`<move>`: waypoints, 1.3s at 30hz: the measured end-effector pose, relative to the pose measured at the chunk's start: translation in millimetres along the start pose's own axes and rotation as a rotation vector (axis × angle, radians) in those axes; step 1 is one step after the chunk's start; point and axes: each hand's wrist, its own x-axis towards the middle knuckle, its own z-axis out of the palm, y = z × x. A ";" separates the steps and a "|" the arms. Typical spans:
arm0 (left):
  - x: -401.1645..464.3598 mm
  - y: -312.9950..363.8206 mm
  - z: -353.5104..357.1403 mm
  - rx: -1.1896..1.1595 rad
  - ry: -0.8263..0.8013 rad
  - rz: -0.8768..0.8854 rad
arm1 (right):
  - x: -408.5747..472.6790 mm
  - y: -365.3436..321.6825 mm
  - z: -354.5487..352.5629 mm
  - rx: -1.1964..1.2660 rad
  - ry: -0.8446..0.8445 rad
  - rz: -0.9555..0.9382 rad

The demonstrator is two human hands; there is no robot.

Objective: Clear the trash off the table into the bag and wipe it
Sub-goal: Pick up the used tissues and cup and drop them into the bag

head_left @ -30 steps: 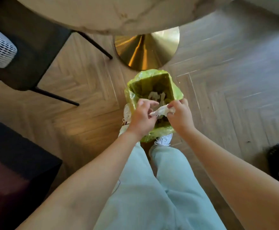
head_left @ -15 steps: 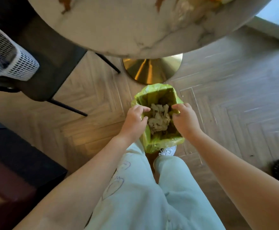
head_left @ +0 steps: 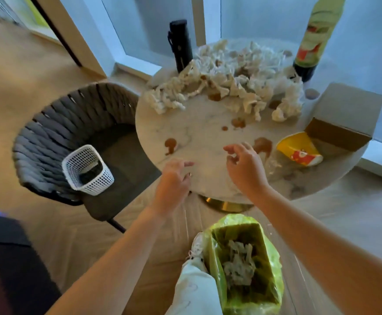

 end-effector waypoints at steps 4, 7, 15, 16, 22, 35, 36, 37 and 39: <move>82.8 -30.7 -28.1 0.108 0.050 0.040 | 68.1 -11.6 23.8 -0.091 -0.043 0.009; 139.3 -62.6 -46.5 0.203 0.010 0.046 | 120.2 -20.3 51.5 -0.146 -0.150 0.037; 247.0 -124.6 -53.4 0.229 -0.078 0.028 | 229.3 -41.8 130.8 -0.217 -0.213 -0.027; 256.6 -128.5 -49.4 0.242 -0.062 0.047 | 238.4 -43.0 140.3 -0.247 -0.207 -0.053; 287.0 -144.2 -30.2 0.235 -0.021 0.050 | 271.5 -39.9 186.2 -0.332 -0.247 -0.111; 265.6 -152.4 -23.3 0.183 -0.013 0.140 | 231.9 -10.1 155.8 -0.238 -0.046 -0.127; 260.3 -148.8 -24.3 0.186 -0.008 0.163 | 224.6 -9.2 150.3 -0.219 -0.014 -0.138; 253.3 -144.7 -24.7 0.192 0.004 0.187 | 216.4 -8.3 144.3 -0.205 0.016 -0.148; 235.3 -134.7 -24.3 0.198 0.022 0.220 | 199.3 -4.6 131.6 -0.190 0.064 -0.160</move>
